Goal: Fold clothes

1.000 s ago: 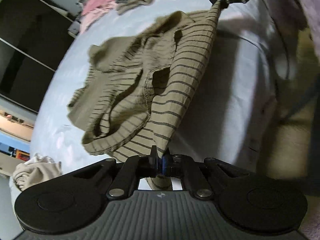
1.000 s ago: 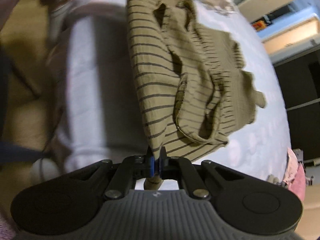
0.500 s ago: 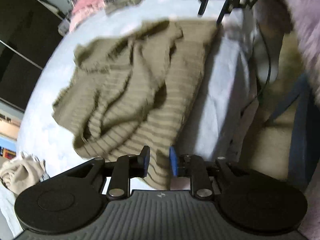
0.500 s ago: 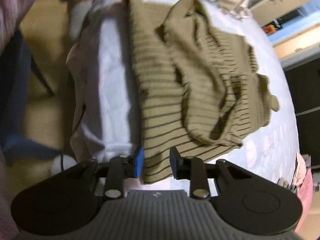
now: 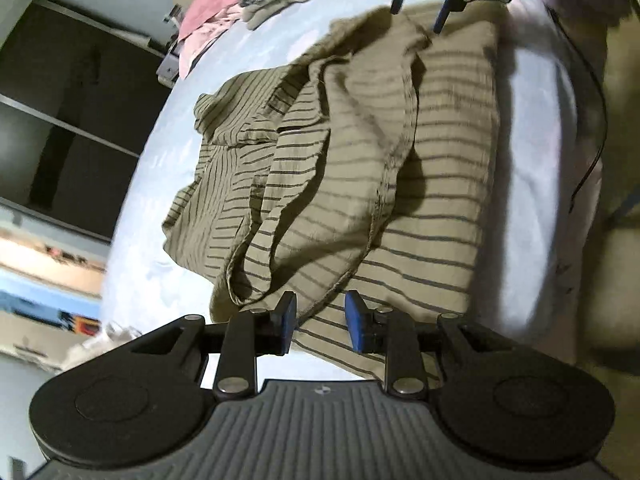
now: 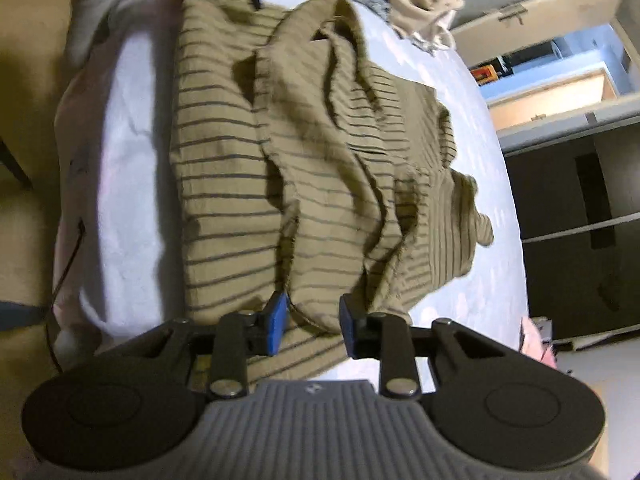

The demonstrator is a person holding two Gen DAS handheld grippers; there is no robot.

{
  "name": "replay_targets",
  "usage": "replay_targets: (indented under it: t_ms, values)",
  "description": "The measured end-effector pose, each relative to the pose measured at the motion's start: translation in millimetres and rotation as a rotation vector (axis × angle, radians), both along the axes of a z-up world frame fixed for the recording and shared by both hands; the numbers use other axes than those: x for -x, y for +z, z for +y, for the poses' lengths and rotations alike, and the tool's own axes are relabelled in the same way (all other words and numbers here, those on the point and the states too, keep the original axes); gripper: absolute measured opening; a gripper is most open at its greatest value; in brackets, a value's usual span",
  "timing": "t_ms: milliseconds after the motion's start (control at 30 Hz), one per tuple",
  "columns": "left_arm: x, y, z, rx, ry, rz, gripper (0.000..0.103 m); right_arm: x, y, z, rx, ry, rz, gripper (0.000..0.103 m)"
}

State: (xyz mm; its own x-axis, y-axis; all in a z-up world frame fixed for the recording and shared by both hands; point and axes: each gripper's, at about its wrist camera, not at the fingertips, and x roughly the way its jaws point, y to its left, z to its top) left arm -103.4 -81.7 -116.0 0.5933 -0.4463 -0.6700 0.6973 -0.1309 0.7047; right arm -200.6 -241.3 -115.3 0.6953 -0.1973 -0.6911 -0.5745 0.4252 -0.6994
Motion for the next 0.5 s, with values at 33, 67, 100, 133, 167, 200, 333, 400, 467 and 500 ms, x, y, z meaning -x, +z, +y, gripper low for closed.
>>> replay_targets:
  t_ms: [33, 67, 100, 133, 167, 200, 333, 400, 467, 500]
  values:
    - [-0.4, -3.7, -1.1, 0.0, -0.006, -0.005, 0.025, -0.5, -3.1, 3.0, 0.001, 0.011, 0.003, 0.038]
    - [-1.3, -7.2, -2.3, 0.001, -0.009, -0.005, 0.025, -1.0, -6.3, 5.3, -0.003, 0.015, 0.003, 0.041]
    - [-2.9, -10.5, -3.3, 0.002, -0.009, -0.001, 0.025, -1.8, -10.7, 6.4, -0.001, 0.015, 0.0, 0.041]
    - [-4.6, -14.3, -4.1, -0.001, -0.01, -0.001, 0.025, -2.6, -15.6, 6.0, 0.005, 0.012, -0.01, 0.041]
    - [-5.6, -18.9, -4.8, -0.006, -0.012, -0.005, 0.025, -2.8, -19.5, 4.7, 0.01, 0.006, -0.025, 0.041]
    - [-6.3, -23.4, -5.0, -0.011, -0.017, -0.011, 0.025, -2.9, -23.3, 3.4, 0.016, 0.001, -0.04, 0.041]
    - [-5.9, -38.6, -7.1, -0.033, -0.084, -0.082, 0.025, -1.1, -31.3, -3.9, 0.007, -0.005, -0.089, 0.039]
    - [-5.6, -42.7, -10.0, -0.041, -0.118, -0.116, 0.025, 0.6, -33.1, -4.8, 0.015, 0.012, -0.11, 0.039]
    - [-7.1, -42.6, -12.6, -0.057, -0.132, -0.106, 0.024, 0.5, -31.4, -7.6, 0.004, 0.012, -0.119, 0.026]
    - [-8.5, -41.3, -14.1, -0.064, -0.13, -0.089, 0.013, 0.4, -30.1, -9.4, -0.005, 0.011, -0.122, 0.019]
